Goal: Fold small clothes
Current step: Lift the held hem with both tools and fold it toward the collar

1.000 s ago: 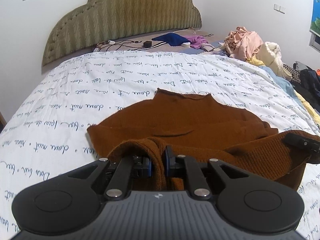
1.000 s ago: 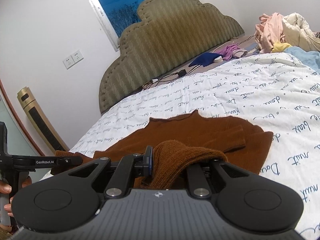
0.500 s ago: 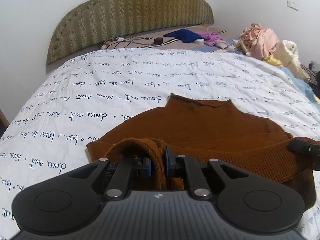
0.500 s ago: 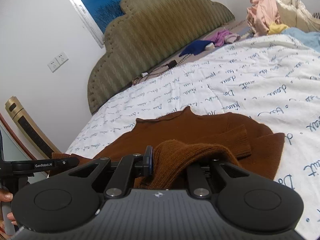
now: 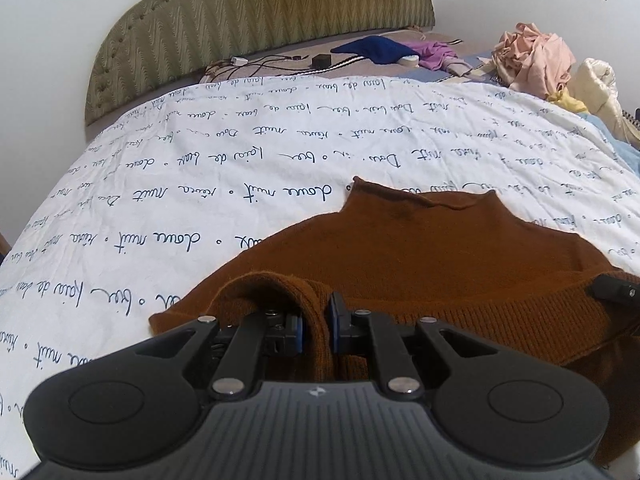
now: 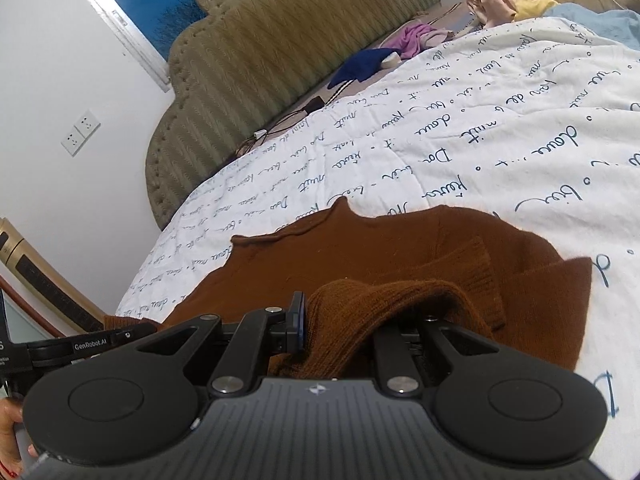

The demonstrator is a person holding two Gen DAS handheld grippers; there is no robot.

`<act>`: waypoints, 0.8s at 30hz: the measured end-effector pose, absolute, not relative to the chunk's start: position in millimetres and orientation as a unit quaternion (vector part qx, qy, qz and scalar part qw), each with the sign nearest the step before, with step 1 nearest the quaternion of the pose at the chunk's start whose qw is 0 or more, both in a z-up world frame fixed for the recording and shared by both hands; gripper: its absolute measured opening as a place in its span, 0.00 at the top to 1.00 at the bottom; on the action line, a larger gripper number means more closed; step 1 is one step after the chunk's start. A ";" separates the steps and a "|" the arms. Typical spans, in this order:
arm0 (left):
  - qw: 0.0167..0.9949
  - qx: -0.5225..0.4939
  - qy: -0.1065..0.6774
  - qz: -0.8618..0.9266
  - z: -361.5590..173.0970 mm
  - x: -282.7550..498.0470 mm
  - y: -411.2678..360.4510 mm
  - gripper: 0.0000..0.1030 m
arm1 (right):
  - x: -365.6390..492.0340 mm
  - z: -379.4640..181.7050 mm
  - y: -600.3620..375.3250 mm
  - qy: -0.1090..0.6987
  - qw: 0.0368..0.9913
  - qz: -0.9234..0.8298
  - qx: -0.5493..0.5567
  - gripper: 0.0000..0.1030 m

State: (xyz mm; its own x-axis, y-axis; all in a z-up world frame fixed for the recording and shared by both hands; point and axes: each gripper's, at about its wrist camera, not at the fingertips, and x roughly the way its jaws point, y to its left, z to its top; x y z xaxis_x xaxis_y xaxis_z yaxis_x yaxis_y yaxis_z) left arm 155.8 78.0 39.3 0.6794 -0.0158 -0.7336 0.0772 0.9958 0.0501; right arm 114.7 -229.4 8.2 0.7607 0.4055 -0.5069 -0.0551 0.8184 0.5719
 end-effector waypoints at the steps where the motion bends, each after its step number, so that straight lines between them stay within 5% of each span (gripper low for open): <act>1: 0.914 0.040 0.402 -0.025 36.4 159.6 77.3 0.88 | 118.2 6.6 -230.1 0.323 0.897 0.127 0.275 0.82; 24: 0.901 0.024 0.433 -0.013 17.1 185.5 85.5 0.87 | 147.3 -15.9 -239.1 0.367 0.868 0.121 0.310 0.81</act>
State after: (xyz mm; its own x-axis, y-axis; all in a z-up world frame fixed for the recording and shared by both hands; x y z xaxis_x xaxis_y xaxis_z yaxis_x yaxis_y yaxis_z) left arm 185.5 85.5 17.1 0.6251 -0.0024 -0.7805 0.0444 0.9985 0.0325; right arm 147.3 -239.1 -15.9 0.7006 0.4388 -0.5626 0.0170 0.7781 0.6279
